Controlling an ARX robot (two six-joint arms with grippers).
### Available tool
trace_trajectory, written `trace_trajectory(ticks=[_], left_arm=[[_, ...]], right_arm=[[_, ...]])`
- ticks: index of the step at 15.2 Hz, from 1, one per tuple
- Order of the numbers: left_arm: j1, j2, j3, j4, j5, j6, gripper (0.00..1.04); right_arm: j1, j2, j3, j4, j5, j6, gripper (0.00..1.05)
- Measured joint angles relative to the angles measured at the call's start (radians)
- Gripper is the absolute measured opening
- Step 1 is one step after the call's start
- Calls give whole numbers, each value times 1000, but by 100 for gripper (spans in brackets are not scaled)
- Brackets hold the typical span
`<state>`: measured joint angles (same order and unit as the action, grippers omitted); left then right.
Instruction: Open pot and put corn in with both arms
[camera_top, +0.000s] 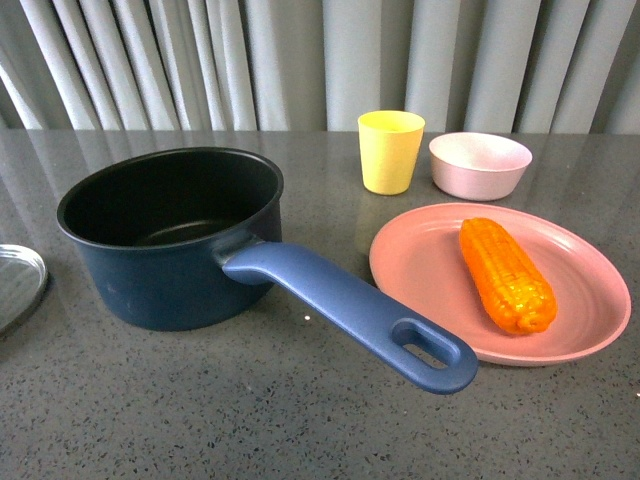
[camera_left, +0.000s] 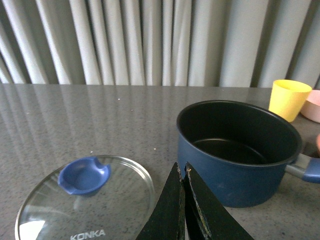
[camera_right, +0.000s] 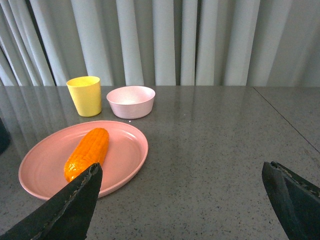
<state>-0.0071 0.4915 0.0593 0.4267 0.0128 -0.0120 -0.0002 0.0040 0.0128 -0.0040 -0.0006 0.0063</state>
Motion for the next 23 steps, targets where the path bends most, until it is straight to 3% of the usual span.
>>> trace_trajectory(ticks=[15, 16, 21, 23], left_arm=[[7, -327, -45, -266, -13, 1, 1], [7, -430, -45, -424, -10, 1, 1], [7, -486, -45, -430, -14, 0, 2], [7, -486, -45, -430, -13, 1, 27]], right_arm=[[0, 0, 0, -1, 0, 0, 98], [0, 0, 0, -1, 0, 0, 98], [0, 0, 0, 0, 0, 0, 98], [0, 0, 0, -1, 0, 0, 98]])
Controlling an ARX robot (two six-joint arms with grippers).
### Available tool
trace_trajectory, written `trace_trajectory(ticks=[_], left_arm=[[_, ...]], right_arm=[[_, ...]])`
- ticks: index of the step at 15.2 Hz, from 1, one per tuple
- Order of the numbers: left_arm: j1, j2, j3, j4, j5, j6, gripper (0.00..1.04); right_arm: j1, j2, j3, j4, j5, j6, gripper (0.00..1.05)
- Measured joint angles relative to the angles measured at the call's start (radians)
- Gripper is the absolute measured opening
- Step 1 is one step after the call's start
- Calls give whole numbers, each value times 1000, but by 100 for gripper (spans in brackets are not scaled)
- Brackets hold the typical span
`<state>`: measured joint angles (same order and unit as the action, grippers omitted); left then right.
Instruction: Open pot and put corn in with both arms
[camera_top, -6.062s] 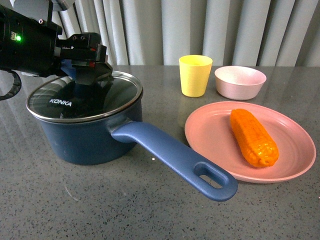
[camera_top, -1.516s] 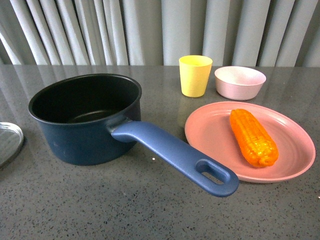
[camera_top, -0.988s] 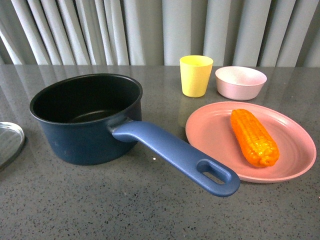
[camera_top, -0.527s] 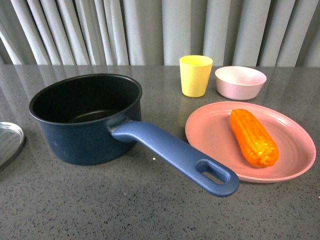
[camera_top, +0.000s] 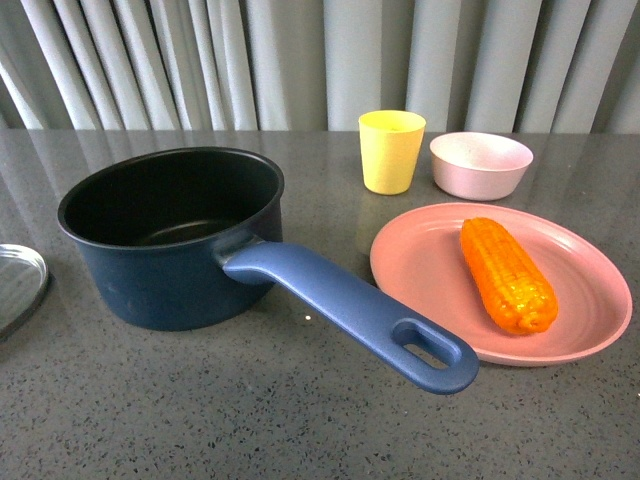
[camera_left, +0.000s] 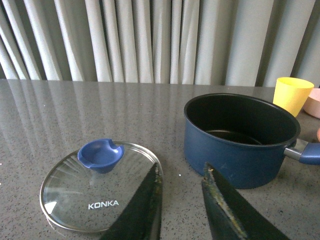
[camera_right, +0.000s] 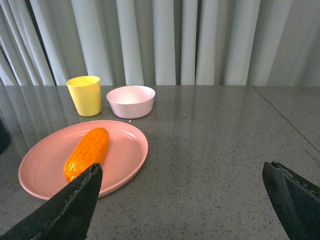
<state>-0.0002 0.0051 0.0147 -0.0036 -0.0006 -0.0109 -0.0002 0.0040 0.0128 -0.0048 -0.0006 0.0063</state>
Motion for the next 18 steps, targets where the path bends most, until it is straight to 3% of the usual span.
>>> trace_trajectory(ticks=[6, 12, 15, 16, 18], left_arm=[[0, 0, 0, 0, 0, 0, 99], [0, 0, 0, 0, 0, 1, 98], [0, 0, 0, 0, 0, 1, 98], [0, 0, 0, 0, 0, 1, 98], [0, 0, 0, 0, 0, 1, 98]], right_arm=[[0, 0, 0, 0, 0, 0, 98], [0, 23, 3, -7, -27, -8, 98], [29, 402, 114, 307, -40, -26, 98], [71, 728, 270, 475, -49, -16, 98], [134, 1172, 495, 430, -57, 39, 98]])
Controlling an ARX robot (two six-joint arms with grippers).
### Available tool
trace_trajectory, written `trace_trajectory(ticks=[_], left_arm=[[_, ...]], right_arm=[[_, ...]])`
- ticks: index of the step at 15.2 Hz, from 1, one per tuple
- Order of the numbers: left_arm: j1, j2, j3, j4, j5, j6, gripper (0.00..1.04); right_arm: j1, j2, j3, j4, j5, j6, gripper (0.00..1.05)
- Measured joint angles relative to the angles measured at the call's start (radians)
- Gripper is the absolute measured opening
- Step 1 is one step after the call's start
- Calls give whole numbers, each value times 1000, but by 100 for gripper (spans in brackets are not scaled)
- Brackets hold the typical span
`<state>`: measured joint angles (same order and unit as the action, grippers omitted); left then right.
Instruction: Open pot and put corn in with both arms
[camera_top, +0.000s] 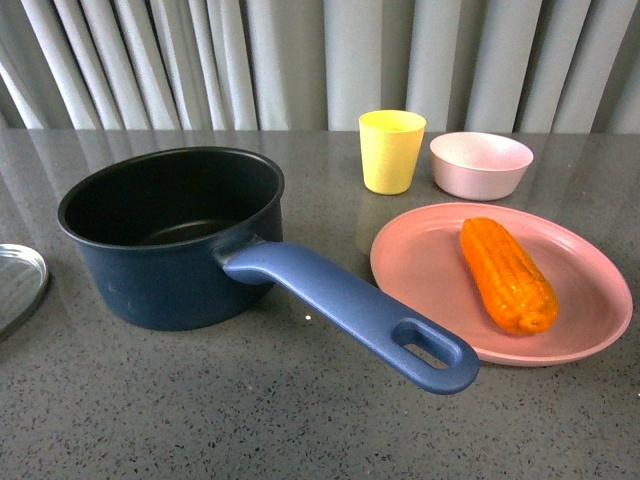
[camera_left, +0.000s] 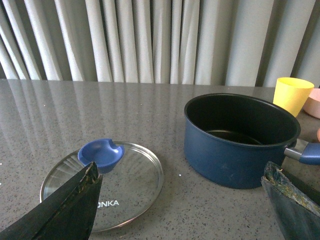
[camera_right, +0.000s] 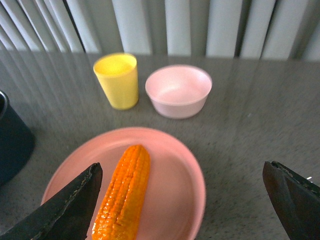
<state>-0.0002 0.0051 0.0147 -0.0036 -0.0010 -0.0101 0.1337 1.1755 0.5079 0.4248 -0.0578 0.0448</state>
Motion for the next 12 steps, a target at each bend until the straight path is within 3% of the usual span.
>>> trace_trajectory(ticks=[5, 12], left_arm=[[0, 0, 0, 0, 0, 0, 98], [0, 0, 0, 0, 0, 0, 98]], right_arm=[[138, 465, 299, -178, 42, 72, 98], [189, 607, 420, -330, 139, 167, 98]])
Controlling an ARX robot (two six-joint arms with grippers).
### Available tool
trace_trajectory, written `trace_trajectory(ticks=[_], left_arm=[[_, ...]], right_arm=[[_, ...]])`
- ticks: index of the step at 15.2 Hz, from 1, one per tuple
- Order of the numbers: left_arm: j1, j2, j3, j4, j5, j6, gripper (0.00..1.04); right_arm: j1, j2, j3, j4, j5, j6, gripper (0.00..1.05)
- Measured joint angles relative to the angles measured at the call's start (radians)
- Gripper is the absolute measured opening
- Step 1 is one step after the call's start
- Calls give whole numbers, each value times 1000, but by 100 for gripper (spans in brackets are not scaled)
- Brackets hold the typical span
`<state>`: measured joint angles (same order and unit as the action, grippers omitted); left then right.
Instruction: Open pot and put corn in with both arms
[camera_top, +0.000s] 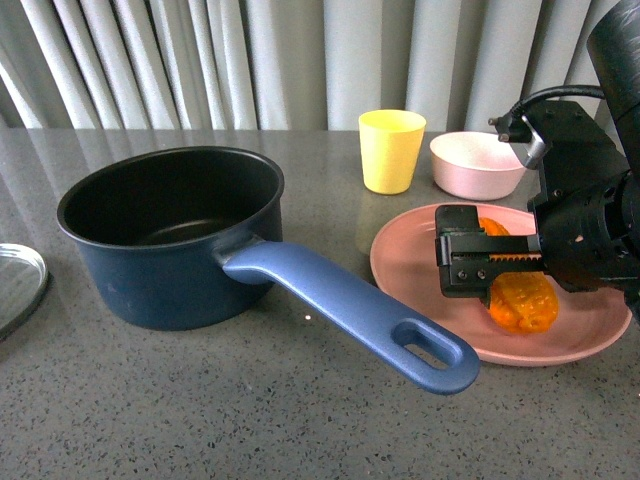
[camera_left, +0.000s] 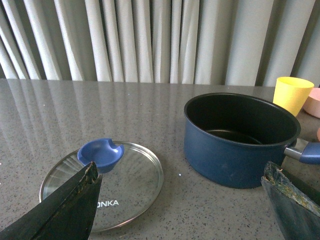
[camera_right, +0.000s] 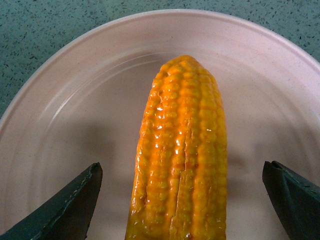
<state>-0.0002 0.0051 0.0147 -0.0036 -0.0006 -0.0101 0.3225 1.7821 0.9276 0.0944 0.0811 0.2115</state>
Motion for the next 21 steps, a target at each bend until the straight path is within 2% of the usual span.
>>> trace_trajectory(ticks=[1, 4, 5, 6, 11, 16, 21], left_arm=[[0, 0, 0, 0, 0, 0, 98], [0, 0, 0, 0, 0, 0, 98], [0, 0, 0, 0, 0, 0, 98], [0, 0, 0, 0, 0, 0, 98], [0, 0, 0, 0, 0, 0, 98], [0, 0, 0, 0, 0, 0, 98], [0, 0, 0, 0, 0, 0, 98]], right_arm=[[7, 3, 0, -2, 23, 13, 97], [13, 3, 0, 2, 58, 26, 55], [14, -1, 0, -3, 58, 27, 45], [17, -6, 0, -8, 63, 28, 39], [31, -81, 26, -3, 56, 26, 38], [46, -58, 261, 57, -119, 0, 38], [130, 57, 405, 56, -233, -3, 38]])
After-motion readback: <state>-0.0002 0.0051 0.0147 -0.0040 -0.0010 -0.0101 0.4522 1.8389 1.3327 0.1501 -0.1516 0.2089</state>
